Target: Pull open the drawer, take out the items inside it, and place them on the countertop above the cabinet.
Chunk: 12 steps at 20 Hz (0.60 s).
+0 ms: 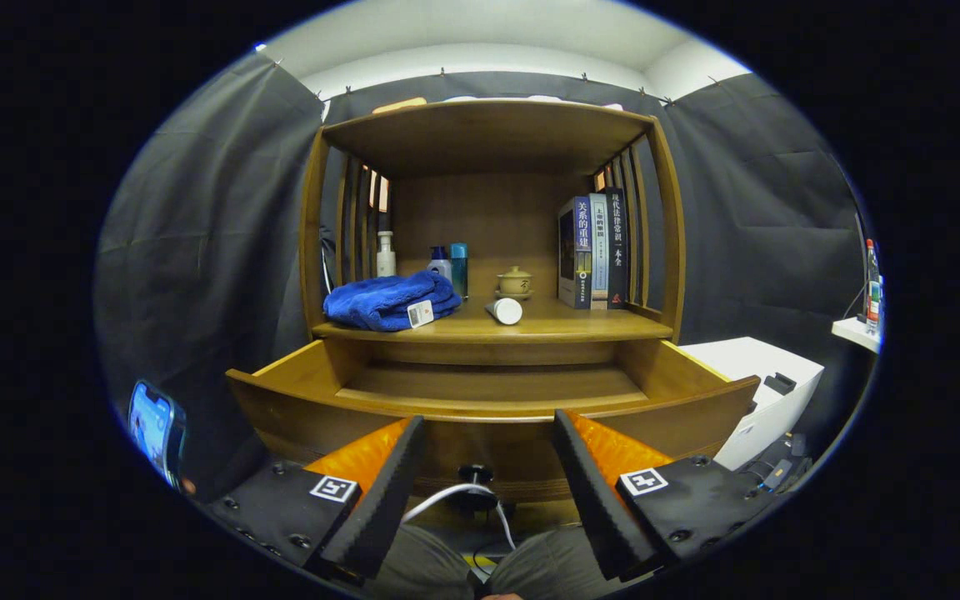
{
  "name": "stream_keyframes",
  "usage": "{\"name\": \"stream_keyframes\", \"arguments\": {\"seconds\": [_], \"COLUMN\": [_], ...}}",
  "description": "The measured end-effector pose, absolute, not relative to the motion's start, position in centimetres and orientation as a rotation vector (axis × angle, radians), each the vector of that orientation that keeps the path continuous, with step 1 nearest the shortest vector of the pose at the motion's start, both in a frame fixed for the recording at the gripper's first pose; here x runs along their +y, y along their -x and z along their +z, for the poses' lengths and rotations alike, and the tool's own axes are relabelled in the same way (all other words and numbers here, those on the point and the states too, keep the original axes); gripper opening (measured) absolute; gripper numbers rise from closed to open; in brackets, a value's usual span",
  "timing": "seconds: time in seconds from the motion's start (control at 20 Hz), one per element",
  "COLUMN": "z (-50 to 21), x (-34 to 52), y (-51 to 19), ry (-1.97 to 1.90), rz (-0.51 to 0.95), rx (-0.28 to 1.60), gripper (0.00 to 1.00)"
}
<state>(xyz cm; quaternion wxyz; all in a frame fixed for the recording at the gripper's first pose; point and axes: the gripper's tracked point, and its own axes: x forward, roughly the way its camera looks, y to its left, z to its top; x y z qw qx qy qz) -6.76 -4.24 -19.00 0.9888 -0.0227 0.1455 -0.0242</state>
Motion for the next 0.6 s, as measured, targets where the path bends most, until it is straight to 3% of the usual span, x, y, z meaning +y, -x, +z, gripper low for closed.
{"name": "stream_keyframes", "arguments": {"seconds": [0.6], "z": [-23.5], "x": [-4.0], "y": [5.5], "ry": [0.087], "rz": [-0.118], "rx": [0.308], "gripper": [0.99]}}
